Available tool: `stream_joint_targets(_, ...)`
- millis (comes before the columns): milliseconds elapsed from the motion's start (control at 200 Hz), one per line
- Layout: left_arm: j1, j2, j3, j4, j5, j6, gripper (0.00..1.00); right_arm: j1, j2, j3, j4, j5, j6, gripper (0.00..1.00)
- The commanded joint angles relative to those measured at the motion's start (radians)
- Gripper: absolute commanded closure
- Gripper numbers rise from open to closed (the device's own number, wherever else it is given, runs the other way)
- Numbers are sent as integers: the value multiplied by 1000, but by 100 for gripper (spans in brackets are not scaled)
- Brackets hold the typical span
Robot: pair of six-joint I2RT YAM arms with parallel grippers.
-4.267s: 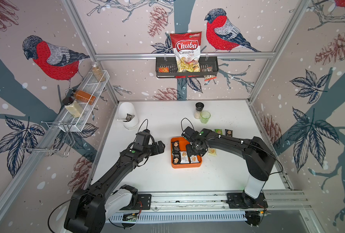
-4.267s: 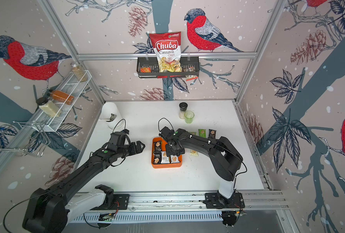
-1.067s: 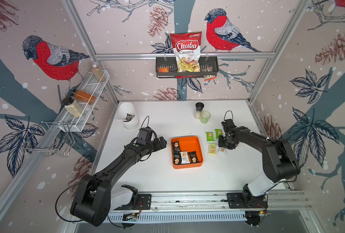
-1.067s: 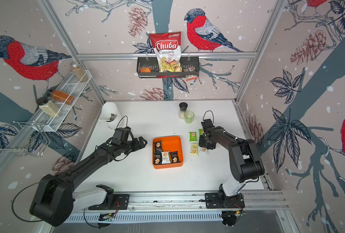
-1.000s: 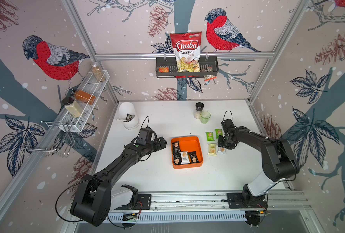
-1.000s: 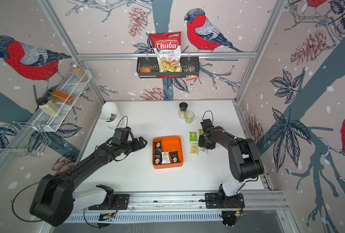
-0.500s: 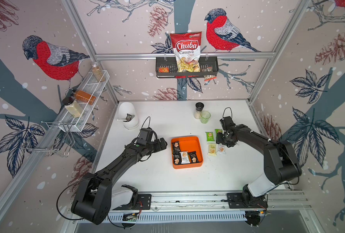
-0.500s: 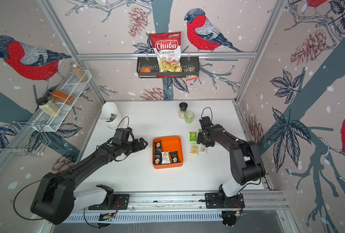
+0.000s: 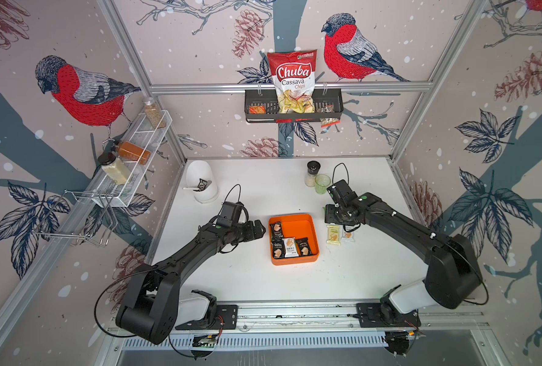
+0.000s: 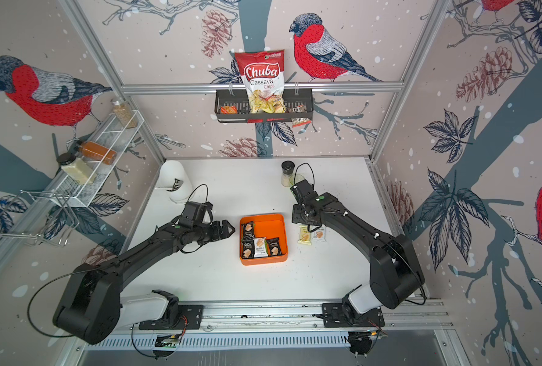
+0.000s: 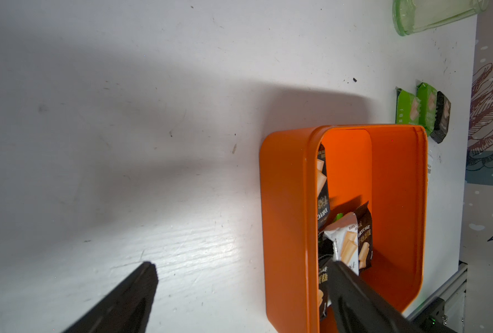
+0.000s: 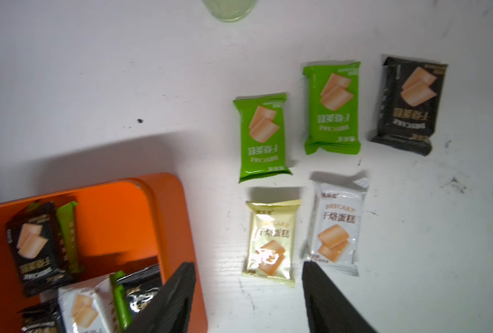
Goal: Take the cookies out of the storage box
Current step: Pick up the cookie from the storage box.
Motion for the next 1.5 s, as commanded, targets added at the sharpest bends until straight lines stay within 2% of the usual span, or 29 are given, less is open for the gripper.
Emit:
stream_joint_targets(0, 0, -4, 14, -23, 7, 37, 4, 68, 15, 31, -9, 5, 85, 36)
stream_joint_targets(210, 1, -24, 21, -27, -10, 41, 4, 222, 130, 121, -12, 0, 124, 39)
stream_joint_targets(435, 7, -31, 34, -38, -12, 54, 4, 299, 264, 171, -19, -47, 126, 40)
stream_joint_targets(775, 15, -40, 53, -76, -39, 77, 4, 302, 280, 89, -11, -115, 122, 43)
stream_joint_targets(976, 16, -42, 58, -81, -45, 81, 4, 302, 290, 56, -8, -110, 114, 42)
stream_joint_targets(1491, 18, -42, 49, -86, -51, 94, 4, 282, 389, 95, -3, -96, 72, 36)
